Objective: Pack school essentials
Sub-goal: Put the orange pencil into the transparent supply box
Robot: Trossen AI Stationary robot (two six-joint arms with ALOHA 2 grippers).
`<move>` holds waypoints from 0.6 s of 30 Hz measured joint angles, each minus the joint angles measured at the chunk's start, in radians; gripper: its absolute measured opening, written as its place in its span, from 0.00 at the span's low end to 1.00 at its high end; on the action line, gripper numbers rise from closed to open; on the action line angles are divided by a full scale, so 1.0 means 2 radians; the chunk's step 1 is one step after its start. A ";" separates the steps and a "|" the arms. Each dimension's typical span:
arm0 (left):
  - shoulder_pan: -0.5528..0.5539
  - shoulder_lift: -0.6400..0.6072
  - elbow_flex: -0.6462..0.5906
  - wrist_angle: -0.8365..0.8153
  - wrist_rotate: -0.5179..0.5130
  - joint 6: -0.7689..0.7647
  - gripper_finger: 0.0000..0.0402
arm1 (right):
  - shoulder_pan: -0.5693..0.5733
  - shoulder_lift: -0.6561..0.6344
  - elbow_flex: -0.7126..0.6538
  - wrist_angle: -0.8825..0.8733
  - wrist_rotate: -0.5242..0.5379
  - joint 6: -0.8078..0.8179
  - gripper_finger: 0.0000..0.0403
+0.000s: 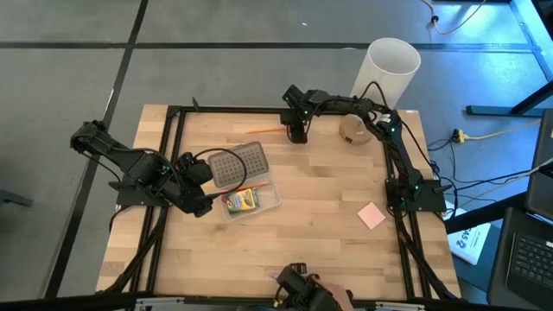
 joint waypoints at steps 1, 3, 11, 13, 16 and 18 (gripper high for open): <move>0.000 0.000 0.000 0.000 0.000 0.000 0.97 | 0.000 0.000 0.000 -0.002 0.000 0.000 0.25; 0.000 0.000 0.000 0.000 0.000 0.000 0.97 | 0.000 0.001 0.000 -0.005 0.000 0.001 0.18; 0.000 0.000 0.000 0.000 0.000 0.000 0.97 | 0.000 0.001 -0.001 -0.006 0.002 0.042 0.06; 0.000 0.000 0.000 0.000 0.000 0.000 0.97 | 0.001 0.001 -0.001 -0.006 0.002 0.051 0.07; 0.000 0.000 0.000 0.000 0.000 0.000 0.97 | 0.004 0.001 -0.001 -0.005 0.003 0.062 0.11; 0.000 0.000 0.000 0.000 0.000 0.000 0.97 | 0.006 0.001 0.000 -0.005 0.005 0.075 0.12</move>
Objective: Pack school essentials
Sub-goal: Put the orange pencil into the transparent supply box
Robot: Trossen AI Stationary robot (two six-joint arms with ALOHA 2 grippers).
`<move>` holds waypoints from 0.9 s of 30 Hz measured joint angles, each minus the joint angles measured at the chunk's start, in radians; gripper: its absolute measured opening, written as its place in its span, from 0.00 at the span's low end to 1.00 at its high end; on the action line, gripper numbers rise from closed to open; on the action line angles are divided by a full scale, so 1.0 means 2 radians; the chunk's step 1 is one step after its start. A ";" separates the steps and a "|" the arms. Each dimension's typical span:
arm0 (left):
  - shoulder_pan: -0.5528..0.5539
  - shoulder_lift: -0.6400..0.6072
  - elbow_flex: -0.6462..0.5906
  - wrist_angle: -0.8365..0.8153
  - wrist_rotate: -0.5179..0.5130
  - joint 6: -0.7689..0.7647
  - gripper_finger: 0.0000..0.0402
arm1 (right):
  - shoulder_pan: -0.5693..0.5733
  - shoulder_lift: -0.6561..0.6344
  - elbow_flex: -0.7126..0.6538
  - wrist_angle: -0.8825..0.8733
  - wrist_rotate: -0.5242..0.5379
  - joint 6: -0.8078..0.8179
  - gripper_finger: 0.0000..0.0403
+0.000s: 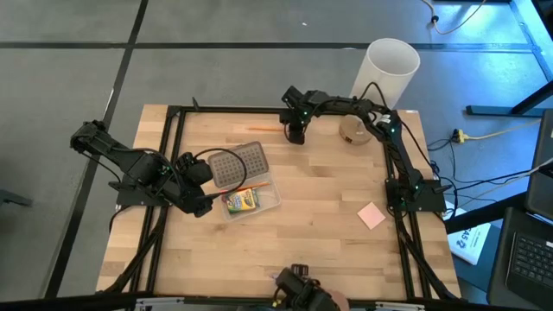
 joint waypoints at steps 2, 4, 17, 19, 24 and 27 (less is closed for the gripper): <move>0.000 0.000 0.000 0.000 0.000 0.000 0.97 | 0.002 -0.001 0.001 0.000 0.002 0.003 0.12; 0.000 0.000 0.000 0.000 0.000 0.000 0.97 | 0.004 -0.005 0.001 -0.002 0.003 0.004 0.11; 0.000 0.000 0.000 0.000 -0.005 0.000 0.97 | 0.012 -0.044 -0.001 -0.020 0.014 0.016 0.10; 0.000 0.000 0.000 0.000 -0.018 0.000 0.97 | 0.017 -0.049 0.003 -0.021 0.013 0.016 0.10; 0.000 0.000 0.000 0.000 -0.026 0.000 0.97 | 0.031 -0.053 0.020 -0.042 0.020 0.015 0.10; 0.000 0.000 0.000 -0.001 -0.026 0.000 0.97 | 0.041 -0.054 0.047 -0.068 0.030 0.015 0.10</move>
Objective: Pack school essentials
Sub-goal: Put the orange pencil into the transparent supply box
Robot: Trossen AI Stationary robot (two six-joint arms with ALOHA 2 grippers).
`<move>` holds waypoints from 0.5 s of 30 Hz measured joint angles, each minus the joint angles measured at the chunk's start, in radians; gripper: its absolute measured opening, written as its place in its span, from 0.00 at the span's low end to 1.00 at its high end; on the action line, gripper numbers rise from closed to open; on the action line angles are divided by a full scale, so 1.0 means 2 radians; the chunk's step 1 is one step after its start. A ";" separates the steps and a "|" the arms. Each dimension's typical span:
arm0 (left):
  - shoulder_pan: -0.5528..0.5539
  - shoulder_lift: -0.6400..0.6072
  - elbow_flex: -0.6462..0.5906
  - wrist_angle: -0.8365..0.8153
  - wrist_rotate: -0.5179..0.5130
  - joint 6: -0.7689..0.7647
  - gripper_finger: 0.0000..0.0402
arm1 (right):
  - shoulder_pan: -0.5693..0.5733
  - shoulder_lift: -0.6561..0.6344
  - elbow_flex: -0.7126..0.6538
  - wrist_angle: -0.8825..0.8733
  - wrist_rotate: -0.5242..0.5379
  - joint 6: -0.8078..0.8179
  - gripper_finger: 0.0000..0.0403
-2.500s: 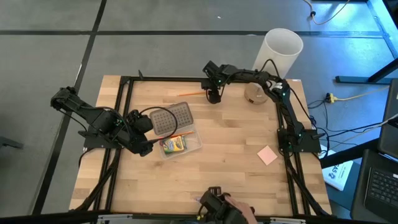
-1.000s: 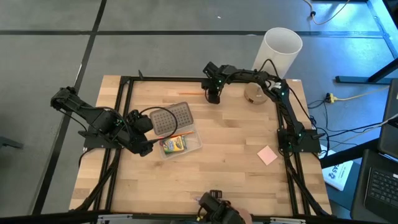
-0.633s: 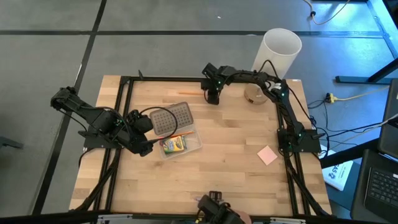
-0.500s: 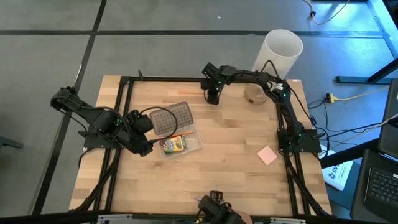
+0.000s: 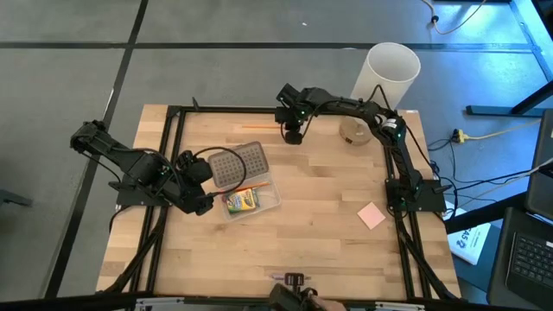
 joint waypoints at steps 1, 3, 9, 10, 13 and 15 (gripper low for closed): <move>0.000 0.000 0.000 0.000 0.000 0.000 0.97 | 0.004 -0.001 0.009 -0.011 0.004 0.000 0.10; 0.000 0.000 0.000 0.000 0.000 0.000 0.97 | 0.013 -0.002 0.026 -0.024 0.009 -0.001 0.10; 0.000 0.000 0.000 -0.001 0.000 0.004 0.97 | 0.049 -0.002 0.077 -0.086 0.010 -0.001 0.10; 0.000 0.000 0.000 -0.003 0.000 0.004 0.97 | 0.056 -0.002 0.083 -0.096 0.010 -0.001 0.10; 0.000 0.000 0.000 -0.014 0.000 0.004 0.97 | 0.085 -0.002 0.103 -0.122 0.009 -0.001 0.10; 0.000 0.000 0.000 -0.016 0.000 0.004 0.97 | 0.106 -0.002 0.112 -0.142 0.009 -0.001 0.10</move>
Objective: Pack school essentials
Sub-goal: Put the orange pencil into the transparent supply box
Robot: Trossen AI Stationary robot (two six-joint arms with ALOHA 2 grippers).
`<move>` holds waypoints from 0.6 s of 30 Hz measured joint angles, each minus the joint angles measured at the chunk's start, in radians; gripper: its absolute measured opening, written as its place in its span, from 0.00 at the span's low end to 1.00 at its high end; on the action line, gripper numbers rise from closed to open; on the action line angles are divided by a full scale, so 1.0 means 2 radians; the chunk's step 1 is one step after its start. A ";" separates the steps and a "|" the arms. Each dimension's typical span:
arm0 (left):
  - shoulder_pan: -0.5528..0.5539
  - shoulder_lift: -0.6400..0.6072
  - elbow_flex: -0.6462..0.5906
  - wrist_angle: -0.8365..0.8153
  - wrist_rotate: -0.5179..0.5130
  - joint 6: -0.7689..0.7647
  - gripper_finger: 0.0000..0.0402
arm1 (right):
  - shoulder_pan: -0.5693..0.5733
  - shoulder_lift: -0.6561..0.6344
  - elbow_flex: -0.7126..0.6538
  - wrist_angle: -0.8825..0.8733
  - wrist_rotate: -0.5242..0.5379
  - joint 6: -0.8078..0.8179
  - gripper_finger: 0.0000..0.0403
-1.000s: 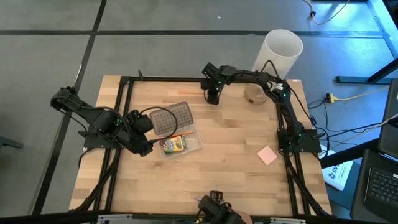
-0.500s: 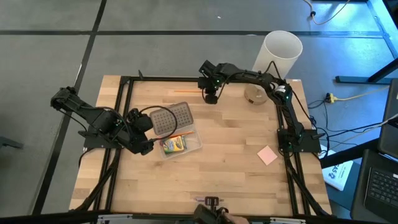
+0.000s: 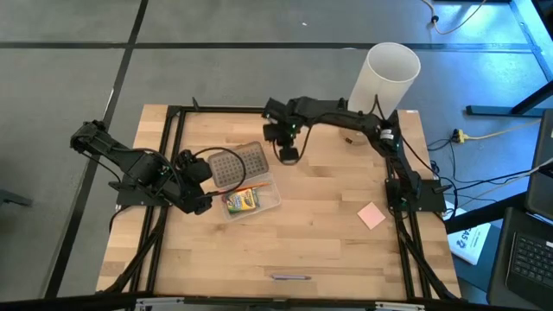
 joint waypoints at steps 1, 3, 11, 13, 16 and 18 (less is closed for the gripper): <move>0.000 0.000 0.000 -0.001 0.000 0.000 0.97 | 0.011 0.000 0.001 -0.006 0.000 0.000 0.10; -0.002 0.000 0.000 -0.003 0.000 0.000 0.97 | 0.034 0.000 0.003 -0.011 -0.001 0.002 0.10; -0.025 0.000 0.000 -0.008 0.000 0.000 0.97 | 0.102 0.004 0.003 0.010 -0.006 0.014 0.10; -0.032 0.000 0.000 -0.008 0.000 0.000 0.97 | 0.108 0.008 0.004 0.031 -0.005 0.023 0.10; -0.041 0.000 0.000 -0.008 0.000 0.000 0.97 | 0.112 0.015 0.004 0.031 -0.004 0.030 0.10; -0.045 0.000 0.000 -0.007 -0.006 0.000 0.97 | 0.113 0.023 0.004 0.032 -0.004 0.035 0.10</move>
